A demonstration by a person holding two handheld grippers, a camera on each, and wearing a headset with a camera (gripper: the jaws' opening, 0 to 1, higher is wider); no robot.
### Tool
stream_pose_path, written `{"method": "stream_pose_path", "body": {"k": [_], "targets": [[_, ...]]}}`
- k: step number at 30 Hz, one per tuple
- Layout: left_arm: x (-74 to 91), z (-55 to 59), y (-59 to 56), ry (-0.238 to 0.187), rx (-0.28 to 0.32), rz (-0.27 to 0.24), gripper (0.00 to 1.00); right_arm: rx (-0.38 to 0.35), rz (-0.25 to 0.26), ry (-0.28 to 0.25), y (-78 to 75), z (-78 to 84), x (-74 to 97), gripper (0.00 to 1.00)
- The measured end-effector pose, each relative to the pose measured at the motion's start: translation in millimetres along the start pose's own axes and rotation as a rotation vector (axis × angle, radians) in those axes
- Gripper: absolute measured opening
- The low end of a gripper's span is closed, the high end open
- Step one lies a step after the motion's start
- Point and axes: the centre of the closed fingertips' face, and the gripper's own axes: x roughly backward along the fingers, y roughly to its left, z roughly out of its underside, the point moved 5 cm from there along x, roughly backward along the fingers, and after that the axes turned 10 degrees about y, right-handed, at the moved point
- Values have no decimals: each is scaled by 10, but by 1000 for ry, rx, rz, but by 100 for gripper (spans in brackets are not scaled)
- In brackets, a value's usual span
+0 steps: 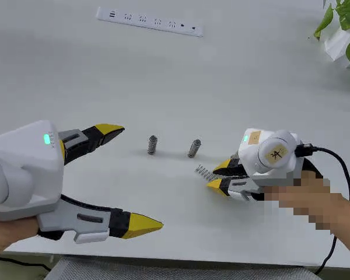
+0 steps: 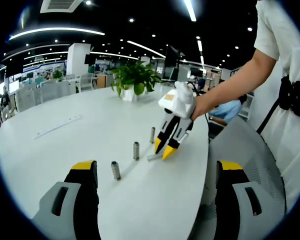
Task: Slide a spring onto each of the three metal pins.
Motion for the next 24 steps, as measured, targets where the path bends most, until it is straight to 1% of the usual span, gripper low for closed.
{"method": "stream_pose_path", "body": {"k": [9, 16, 24], "targets": [[-17, -7, 0, 2, -2, 2, 98, 8, 2, 10, -16, 43, -9, 7], [-34, -7, -23, 6, -8, 8, 96, 18, -3, 13, -11, 54, -7, 7], [-66, 13, -61, 34, -40, 15, 94, 51, -21, 27, 42, 85, 1, 6]]}}
